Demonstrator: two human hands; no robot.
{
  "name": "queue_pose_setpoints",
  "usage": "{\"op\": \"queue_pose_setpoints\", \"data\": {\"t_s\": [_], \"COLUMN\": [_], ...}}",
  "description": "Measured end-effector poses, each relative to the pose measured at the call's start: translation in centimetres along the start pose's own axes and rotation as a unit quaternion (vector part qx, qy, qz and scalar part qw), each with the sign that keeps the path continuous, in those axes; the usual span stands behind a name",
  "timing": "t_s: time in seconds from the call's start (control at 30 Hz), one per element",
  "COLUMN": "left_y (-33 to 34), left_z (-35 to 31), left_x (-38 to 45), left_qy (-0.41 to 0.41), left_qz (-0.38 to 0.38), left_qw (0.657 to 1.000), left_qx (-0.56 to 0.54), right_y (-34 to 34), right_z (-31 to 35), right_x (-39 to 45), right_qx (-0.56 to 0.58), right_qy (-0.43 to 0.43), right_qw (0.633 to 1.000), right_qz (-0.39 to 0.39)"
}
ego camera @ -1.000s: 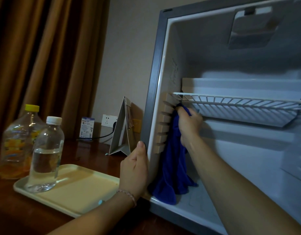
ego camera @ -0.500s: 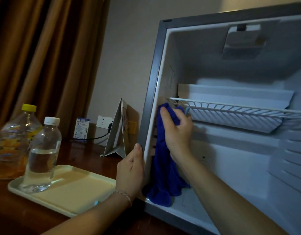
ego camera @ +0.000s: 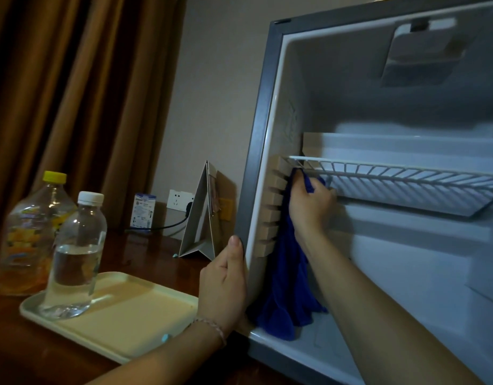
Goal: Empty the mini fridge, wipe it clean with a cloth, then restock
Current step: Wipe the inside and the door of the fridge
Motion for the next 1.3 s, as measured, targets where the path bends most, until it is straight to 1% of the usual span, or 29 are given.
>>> {"op": "queue_pose_setpoints", "data": {"t_s": [0.07,0.17,0.27,0.4,0.47,0.53,0.6,0.67,0.7,0.77,0.83,0.87,0.93,0.97,1.03,1.2,1.23,1.3], "left_y": [0.0,0.0,0.0,-0.2,-0.2,-0.2,-0.2,-0.2,-0.2,-0.1,-0.1,-0.1,-0.1,-0.1,0.0,-0.1,-0.2,-0.1], "left_z": [0.4,0.6,0.5,0.2,0.0,0.0,0.1,0.1,0.0,-0.2,-0.2,-0.1,0.0,-0.1,-0.2,-0.3,-0.3,-0.3], "left_x": [0.1,0.1,0.0,0.0,0.0,0.0,0.0,-0.1,-0.1,-0.1,-0.1,-0.1,-0.1,0.0,0.0,0.1,0.1,0.1], "left_qy": [-0.006,-0.013,-0.014,0.001,0.007,0.009,0.006,0.005,0.007,0.014,0.014,0.013,0.012,0.013,0.019,0.019,0.018,0.019], "left_qz": [0.001,0.003,0.012,0.000,-0.004,-0.002,0.001,0.003,0.002,0.002,0.007,0.009,0.010,0.011,0.015,0.015,0.014,0.013], "left_qw": [1.000,1.000,1.000,1.000,1.000,1.000,1.000,1.000,1.000,1.000,1.000,1.000,1.000,1.000,1.000,1.000,1.000,1.000], "left_qx": [-0.003,-0.010,-0.008,0.001,-0.002,-0.006,-0.010,-0.011,-0.011,-0.010,-0.011,-0.012,-0.015,-0.013,-0.003,-0.003,-0.006,-0.010], "right_y": [-0.2,-0.3,-0.2,-0.5,-0.4,-0.6,-1.3,-2.2,-2.5,-3.0,-2.8,-2.7,-2.0,-1.7,-1.3,-1.3,-1.2,-1.0], "right_z": [-0.1,0.1,0.4,0.3,-0.1,-1.1,-3.5,-6.2,-7.1,-7.5,-6.2,-5.5,-4.3,-3.7,-3.4,-2.5,-2.3,-1.8], "right_x": [0.5,0.9,1.1,0.8,0.6,-0.1,-1.5,-3.4,-4.1,-4.3,-3.9,-3.7,-3.3,-3.3,-3.0,-1.9,-1.2,-0.2], "right_qx": [-0.051,-0.099,-0.113,-0.140,-0.148,-0.180,-0.219,-0.269,-0.274,-0.259,-0.237,-0.206,-0.092,-0.059,-0.029,-0.025,-0.049,-0.091], "right_qy": [0.003,-0.005,0.004,-0.012,-0.021,-0.023,0.001,0.039,0.053,0.073,0.075,0.073,0.068,0.062,0.054,0.033,0.030,0.052], "right_qw": [0.999,0.995,0.993,0.990,0.989,0.983,0.975,0.959,0.956,0.957,0.965,0.973,0.993,0.996,0.998,0.999,0.998,0.994], "right_qz": [-0.017,-0.023,-0.018,-0.025,-0.011,0.004,0.029,0.077,0.095,0.108,0.087,0.067,0.033,0.020,0.010,0.007,0.002,-0.016]}}
Point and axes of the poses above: each hand's wrist, its own x-axis towards the middle knuckle, its own y-axis out of the palm, z = x × y, the point moved 8 cm from there along x, towards the middle knuckle, and after that the axes turned 2 degrees about y, right-handed, at the moved point
